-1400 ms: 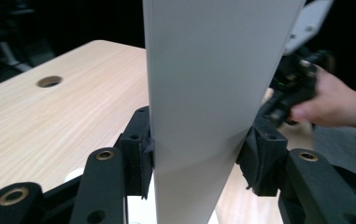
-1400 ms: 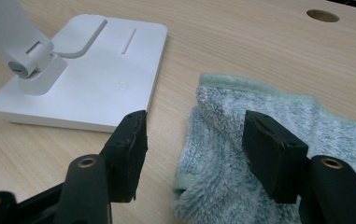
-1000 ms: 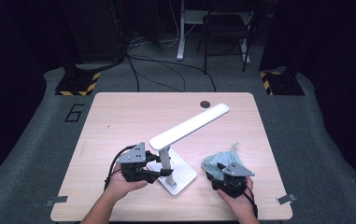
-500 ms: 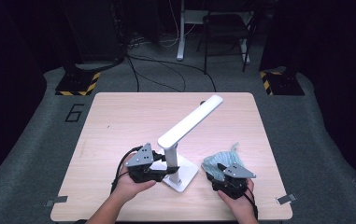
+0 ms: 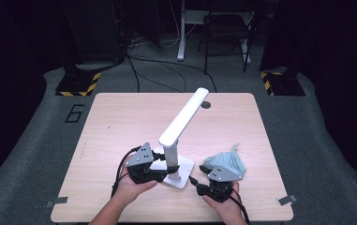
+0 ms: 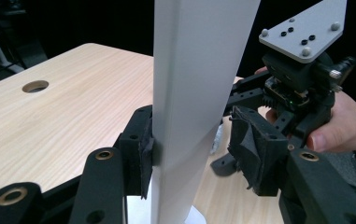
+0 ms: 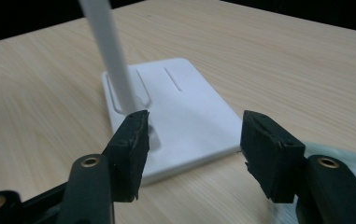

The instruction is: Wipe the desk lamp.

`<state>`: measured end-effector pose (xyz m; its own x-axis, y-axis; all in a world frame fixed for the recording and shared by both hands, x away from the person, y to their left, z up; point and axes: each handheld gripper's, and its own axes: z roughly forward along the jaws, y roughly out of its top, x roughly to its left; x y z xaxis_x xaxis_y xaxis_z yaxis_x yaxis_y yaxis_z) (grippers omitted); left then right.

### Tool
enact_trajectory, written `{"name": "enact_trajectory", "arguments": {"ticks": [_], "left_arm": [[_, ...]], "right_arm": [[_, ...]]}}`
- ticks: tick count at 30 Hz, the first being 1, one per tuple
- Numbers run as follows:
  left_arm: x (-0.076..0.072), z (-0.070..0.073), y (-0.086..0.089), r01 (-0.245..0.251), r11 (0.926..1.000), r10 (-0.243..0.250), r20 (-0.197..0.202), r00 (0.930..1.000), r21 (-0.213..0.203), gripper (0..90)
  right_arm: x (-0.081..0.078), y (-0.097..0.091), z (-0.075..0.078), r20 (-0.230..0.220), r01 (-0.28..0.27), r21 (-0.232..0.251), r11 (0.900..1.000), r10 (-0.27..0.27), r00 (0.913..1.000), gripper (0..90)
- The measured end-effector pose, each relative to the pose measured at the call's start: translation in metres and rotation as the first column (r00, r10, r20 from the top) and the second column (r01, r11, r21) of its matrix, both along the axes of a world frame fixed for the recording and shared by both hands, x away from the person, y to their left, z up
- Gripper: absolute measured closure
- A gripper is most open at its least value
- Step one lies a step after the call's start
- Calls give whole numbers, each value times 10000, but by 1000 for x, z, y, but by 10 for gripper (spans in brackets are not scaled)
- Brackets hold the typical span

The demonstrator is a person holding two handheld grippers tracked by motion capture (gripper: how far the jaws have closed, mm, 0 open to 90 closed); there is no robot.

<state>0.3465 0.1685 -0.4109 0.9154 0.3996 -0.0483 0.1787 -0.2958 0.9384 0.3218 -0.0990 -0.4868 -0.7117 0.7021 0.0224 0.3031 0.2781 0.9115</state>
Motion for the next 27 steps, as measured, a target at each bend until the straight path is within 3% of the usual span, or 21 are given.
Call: {"name": "enact_trajectory", "arguments": {"ticks": [3,7,13,27], "left_arm": [[-3,0,0,94,10000,-94,14,10000,28,509],[-7,0,1,115,9999,-115,26,9999,70,508],[-9,1,1,127,9998,-128,76,9999,159,508],[-10,1,3,195,9997,-196,48,9998,176,512]], "right_arm": [[-1,12,2,25,-391,102,9992,391,9992,440],[0,24,1,206,-748,-321,9967,754,9969,466],[1,26,1,146,-973,-195,9951,976,9951,472],[6,30,-2,173,-921,-341,9952,927,9955,484]]}}
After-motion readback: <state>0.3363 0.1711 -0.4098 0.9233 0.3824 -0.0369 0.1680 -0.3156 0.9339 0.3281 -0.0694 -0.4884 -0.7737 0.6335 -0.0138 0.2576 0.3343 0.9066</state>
